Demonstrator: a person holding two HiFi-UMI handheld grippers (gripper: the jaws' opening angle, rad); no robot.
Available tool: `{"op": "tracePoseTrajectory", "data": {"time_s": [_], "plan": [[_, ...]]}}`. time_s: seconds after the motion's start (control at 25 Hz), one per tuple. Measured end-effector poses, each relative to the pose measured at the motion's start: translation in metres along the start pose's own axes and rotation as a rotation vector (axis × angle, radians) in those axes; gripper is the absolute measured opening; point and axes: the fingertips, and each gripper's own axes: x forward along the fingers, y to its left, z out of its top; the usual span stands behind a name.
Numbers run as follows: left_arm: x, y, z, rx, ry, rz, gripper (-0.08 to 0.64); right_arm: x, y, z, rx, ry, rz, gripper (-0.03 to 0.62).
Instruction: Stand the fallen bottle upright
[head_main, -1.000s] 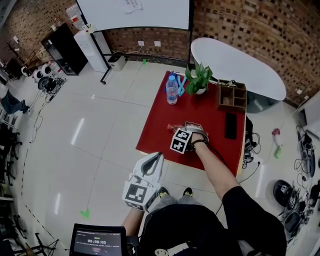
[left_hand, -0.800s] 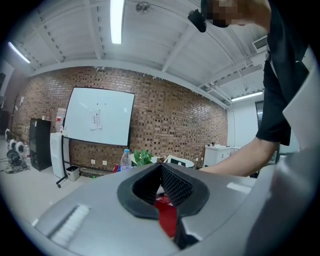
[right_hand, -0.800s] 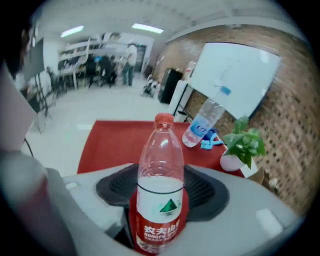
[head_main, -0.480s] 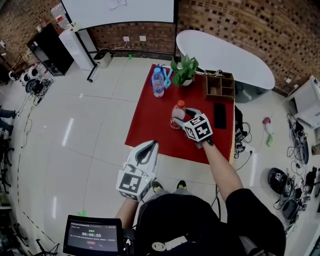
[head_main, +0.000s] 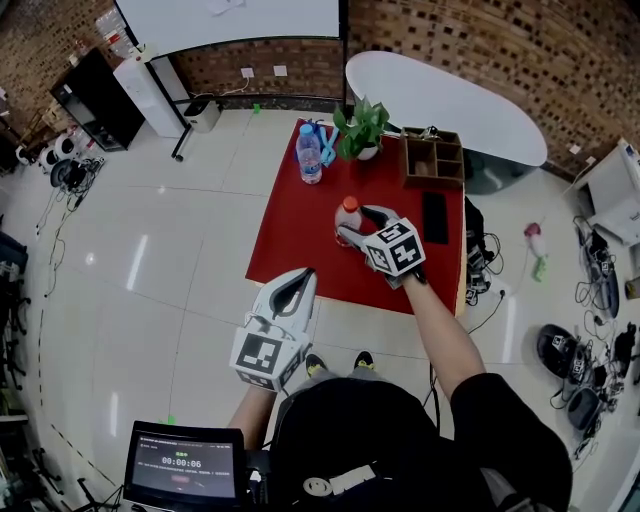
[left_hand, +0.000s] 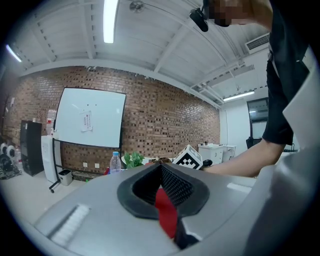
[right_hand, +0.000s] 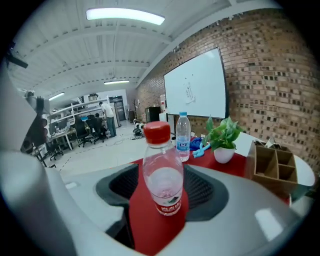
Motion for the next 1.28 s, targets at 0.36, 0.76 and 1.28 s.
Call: {"op": "tracePoseTrajectory", "data": {"time_s": [0.36, 0.76, 1.28], "plan": [[0.004, -0.027, 0.011, -0.01, -0.002, 0.027, 0.005, -0.121, 0.022, 0.04, 0.079, -0.282, 0.033, 0.003], [-0.026, -0.048, -0.005, 0.028, 0.034, 0.091, 0.005, -0.155, 0.123, -0.001, 0.145, -0.295, 0.297, 0.003], [-0.18, -0.098, 0.0, 0.02, -0.058, 0.066, 0.005, -0.22, 0.279, -0.028, 0.052, -0.312, 0.205, 0.003]]}}
